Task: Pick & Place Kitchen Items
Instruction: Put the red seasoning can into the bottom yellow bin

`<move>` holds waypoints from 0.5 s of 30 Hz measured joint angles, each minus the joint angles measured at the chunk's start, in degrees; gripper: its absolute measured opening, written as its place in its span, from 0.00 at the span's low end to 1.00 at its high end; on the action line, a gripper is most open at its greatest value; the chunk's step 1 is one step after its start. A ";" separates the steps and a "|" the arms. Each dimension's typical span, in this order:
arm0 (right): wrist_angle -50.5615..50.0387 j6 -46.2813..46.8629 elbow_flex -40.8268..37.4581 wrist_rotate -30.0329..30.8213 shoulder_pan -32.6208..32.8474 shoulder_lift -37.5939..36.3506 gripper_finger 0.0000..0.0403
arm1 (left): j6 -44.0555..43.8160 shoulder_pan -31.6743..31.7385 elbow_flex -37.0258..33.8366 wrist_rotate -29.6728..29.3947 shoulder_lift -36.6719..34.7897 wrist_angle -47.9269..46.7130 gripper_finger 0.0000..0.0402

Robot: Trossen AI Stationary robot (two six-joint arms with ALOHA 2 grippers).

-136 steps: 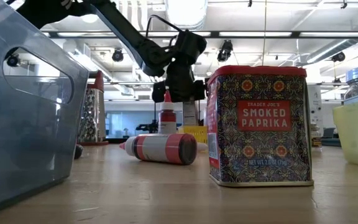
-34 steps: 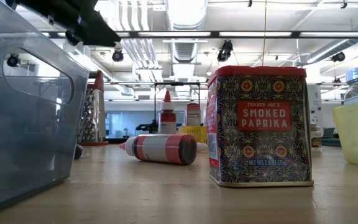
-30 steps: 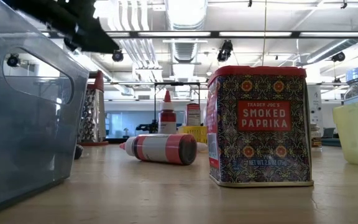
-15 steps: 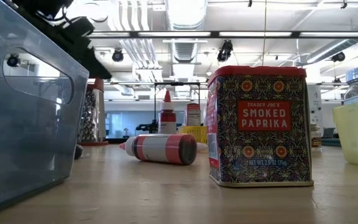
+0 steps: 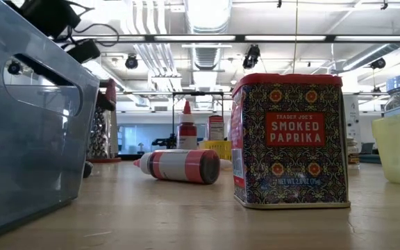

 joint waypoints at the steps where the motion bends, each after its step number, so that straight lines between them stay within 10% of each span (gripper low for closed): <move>1: 0.03 0.67 0.00 0.00 0.00 0.28 0.61 | 0.01 0.00 -0.31 -0.01 0.00 -0.28 0.58; 15: -8.31 14.80 -0.09 15.74 0.00 9.35 0.65 | 0.01 0.00 -5.00 -0.01 0.02 -0.68 0.58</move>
